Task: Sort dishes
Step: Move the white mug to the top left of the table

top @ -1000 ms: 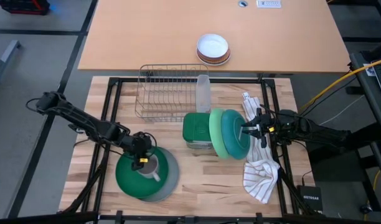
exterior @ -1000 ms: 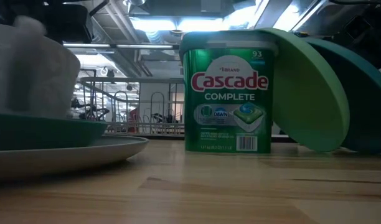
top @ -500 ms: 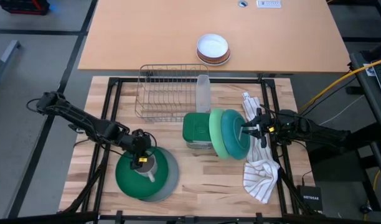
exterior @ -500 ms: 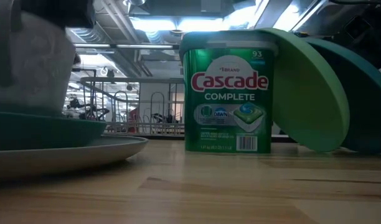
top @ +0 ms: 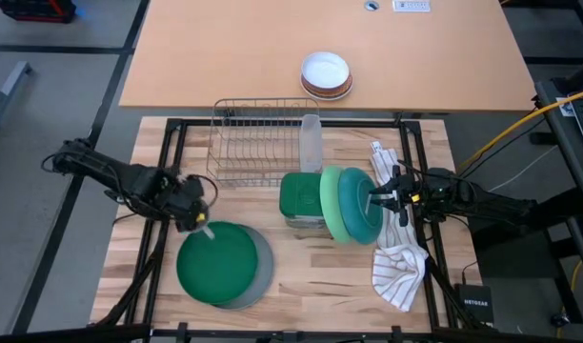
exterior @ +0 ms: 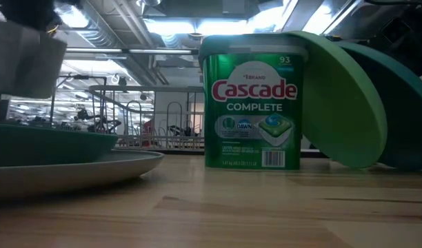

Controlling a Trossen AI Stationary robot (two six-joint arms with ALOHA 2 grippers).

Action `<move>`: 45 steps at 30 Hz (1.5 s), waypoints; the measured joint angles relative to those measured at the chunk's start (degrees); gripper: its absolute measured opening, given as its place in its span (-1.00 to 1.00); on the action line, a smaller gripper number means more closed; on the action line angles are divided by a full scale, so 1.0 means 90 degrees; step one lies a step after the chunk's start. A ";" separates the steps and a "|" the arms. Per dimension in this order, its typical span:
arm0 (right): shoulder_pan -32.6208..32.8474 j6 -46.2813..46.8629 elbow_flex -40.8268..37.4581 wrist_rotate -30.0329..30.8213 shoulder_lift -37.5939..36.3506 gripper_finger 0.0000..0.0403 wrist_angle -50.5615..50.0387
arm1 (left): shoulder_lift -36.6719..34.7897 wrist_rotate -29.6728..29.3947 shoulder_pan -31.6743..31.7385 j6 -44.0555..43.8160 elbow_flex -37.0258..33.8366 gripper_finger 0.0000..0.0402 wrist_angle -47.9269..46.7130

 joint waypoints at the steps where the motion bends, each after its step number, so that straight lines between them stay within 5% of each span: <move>1: 0.0000 0.0000 0.0000 0.0000 -0.0001 -0.29 0.0002 | -0.0084 -0.0064 0.0002 -0.0308 -0.0024 -0.97 -0.0217; 8: 0.0000 0.0000 0.0000 0.0000 0.0001 -0.29 0.0002 | -0.0969 -0.0913 0.0004 -0.1997 -0.0557 -0.97 -0.0270; 17: 0.0000 0.0000 0.0000 0.0000 -0.0001 -0.29 0.0002 | -0.2267 -0.1177 0.0460 -0.3184 -0.1617 -0.97 -0.0253; 37: 0.0000 0.0000 0.0000 0.0001 0.0000 -0.29 0.0000 | -0.2727 -0.2362 0.3054 -0.2333 -0.1740 -0.97 -0.0208; 45: 0.0000 0.0000 0.0000 0.0000 -0.0001 -0.29 0.0001 | -0.2729 -0.2725 0.4009 -0.2683 -0.1740 -0.97 -0.0112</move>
